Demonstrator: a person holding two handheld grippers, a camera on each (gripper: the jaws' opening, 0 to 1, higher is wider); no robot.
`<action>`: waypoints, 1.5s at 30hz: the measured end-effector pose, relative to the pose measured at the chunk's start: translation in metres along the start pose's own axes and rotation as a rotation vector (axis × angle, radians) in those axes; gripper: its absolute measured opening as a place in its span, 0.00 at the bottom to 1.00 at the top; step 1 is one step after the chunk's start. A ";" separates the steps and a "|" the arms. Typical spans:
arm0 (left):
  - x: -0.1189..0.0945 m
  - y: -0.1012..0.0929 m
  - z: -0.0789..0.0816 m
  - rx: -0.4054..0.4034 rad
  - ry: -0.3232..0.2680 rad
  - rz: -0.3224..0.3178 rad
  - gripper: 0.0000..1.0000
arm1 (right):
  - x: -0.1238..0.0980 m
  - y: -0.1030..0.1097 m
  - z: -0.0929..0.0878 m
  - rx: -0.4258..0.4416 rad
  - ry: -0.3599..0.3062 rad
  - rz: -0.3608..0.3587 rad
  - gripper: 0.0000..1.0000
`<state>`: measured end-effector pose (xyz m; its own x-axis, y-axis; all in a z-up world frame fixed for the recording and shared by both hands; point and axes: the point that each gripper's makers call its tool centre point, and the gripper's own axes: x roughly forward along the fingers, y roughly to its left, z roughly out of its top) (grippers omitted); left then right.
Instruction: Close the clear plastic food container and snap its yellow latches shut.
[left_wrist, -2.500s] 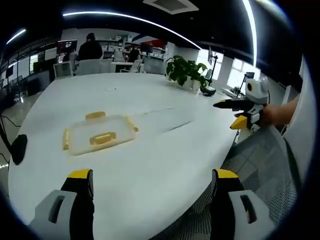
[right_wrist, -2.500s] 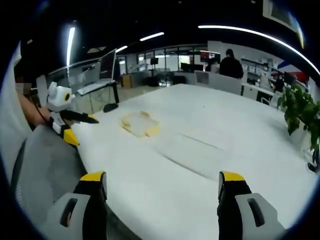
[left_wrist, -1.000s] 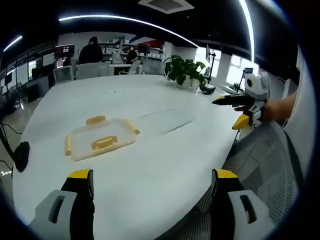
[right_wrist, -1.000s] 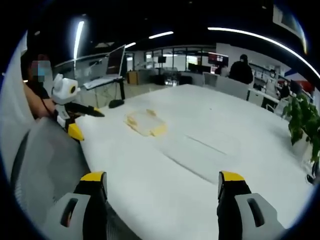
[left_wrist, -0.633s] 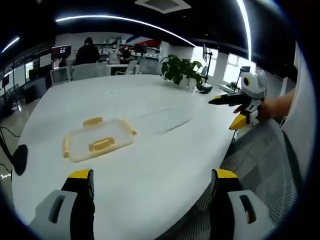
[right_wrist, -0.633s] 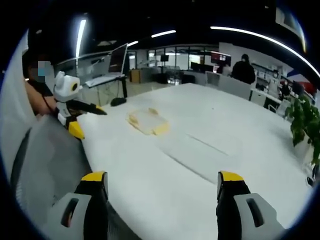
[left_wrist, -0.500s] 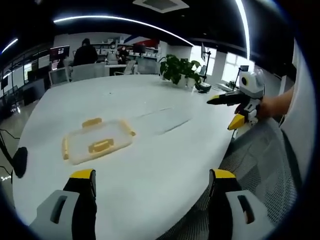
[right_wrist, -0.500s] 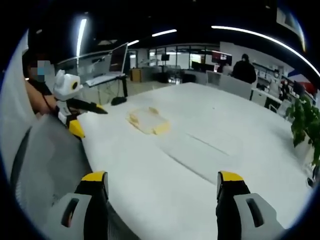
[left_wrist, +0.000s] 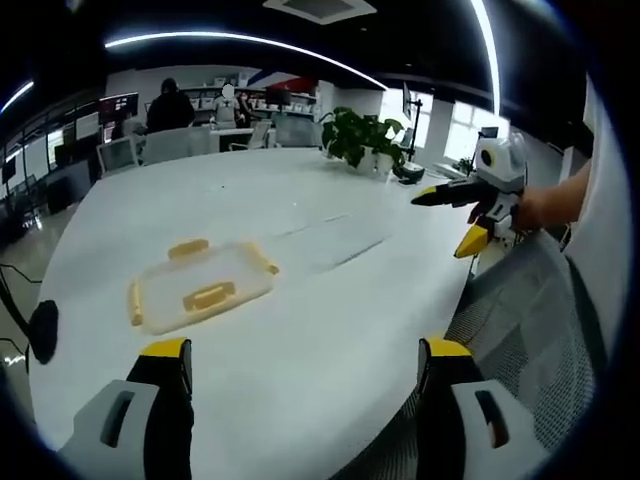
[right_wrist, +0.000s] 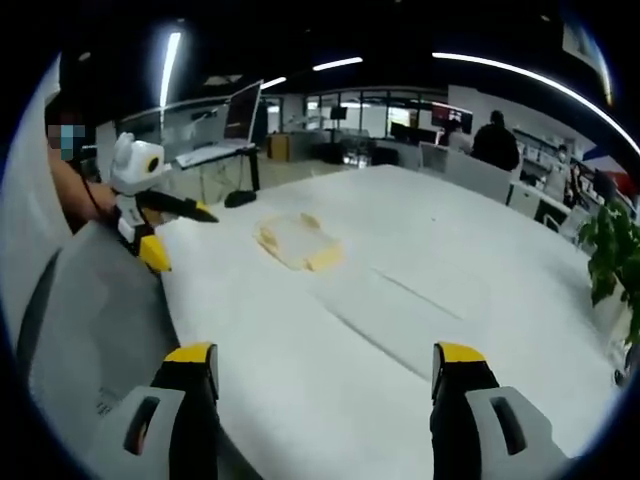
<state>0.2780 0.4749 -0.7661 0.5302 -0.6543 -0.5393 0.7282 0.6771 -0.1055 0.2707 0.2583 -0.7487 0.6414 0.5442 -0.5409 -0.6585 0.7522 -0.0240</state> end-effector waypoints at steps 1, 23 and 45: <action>0.001 0.001 0.000 0.001 0.003 0.001 0.94 | 0.002 0.000 0.000 -0.001 0.004 0.002 0.88; 0.010 0.022 0.002 0.001 0.020 0.008 0.93 | 0.037 -0.003 0.021 -0.053 0.014 0.061 0.86; 0.020 0.041 0.005 0.001 0.034 0.014 0.92 | 0.068 0.000 0.036 -0.084 0.017 0.111 0.82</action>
<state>0.3205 0.4880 -0.7769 0.5254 -0.6326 -0.5690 0.7212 0.6860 -0.0966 0.3289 0.3089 -0.7550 0.5560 0.6155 -0.5585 -0.7564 0.6532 -0.0331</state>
